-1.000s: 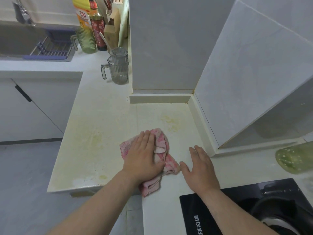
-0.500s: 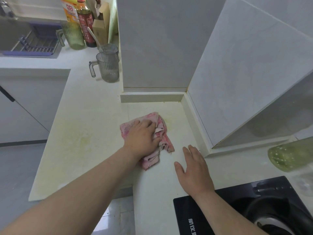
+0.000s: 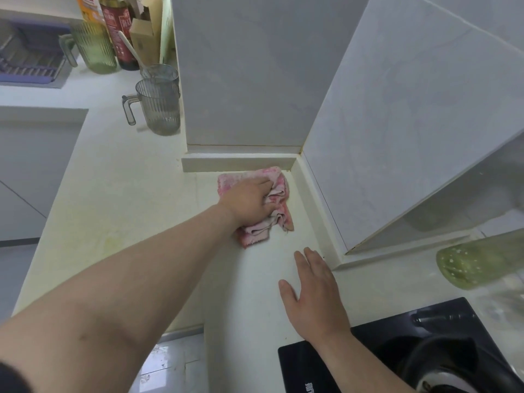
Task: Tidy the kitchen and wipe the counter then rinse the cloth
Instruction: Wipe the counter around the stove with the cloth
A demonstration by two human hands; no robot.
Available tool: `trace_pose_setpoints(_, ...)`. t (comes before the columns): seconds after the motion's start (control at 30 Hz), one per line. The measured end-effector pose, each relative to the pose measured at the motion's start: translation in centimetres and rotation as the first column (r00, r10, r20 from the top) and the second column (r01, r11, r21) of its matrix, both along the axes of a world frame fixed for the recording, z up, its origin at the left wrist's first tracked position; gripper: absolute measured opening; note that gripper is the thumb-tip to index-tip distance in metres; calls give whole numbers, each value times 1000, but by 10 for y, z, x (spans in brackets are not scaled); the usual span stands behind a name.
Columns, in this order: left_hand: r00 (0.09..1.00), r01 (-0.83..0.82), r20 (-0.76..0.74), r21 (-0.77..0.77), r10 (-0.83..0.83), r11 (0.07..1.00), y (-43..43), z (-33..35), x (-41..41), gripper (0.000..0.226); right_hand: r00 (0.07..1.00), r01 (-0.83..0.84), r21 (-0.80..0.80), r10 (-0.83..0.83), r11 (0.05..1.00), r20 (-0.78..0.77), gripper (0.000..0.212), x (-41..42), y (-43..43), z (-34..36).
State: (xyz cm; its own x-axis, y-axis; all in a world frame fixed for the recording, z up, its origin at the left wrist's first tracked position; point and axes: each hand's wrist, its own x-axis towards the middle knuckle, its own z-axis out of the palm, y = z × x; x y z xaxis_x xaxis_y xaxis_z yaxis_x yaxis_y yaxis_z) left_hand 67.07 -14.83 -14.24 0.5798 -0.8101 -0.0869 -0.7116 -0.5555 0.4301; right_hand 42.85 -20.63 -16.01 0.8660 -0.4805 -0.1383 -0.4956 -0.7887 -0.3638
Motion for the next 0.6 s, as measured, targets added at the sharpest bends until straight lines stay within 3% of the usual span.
trace_pose_setpoints(0.3, 996, 84, 23, 31, -85, 996, -45, -1, 6, 63, 1000, -7, -7, 7, 1000, 0, 66, 0, 0, 1)
trace_pose_setpoints(0.43, 996, 89, 26, 17, -90, 996, -46, -6, 9, 63, 1000, -6, -5, 6, 1000, 5, 81, 0, 0, -1)
trace_pose_setpoints(0.6, 988, 142, 62, -26, -140, 990, -40, -8, -1, 46, 1000, -10, -9, 11, 1000, 26, 82, 0, 1, -1)
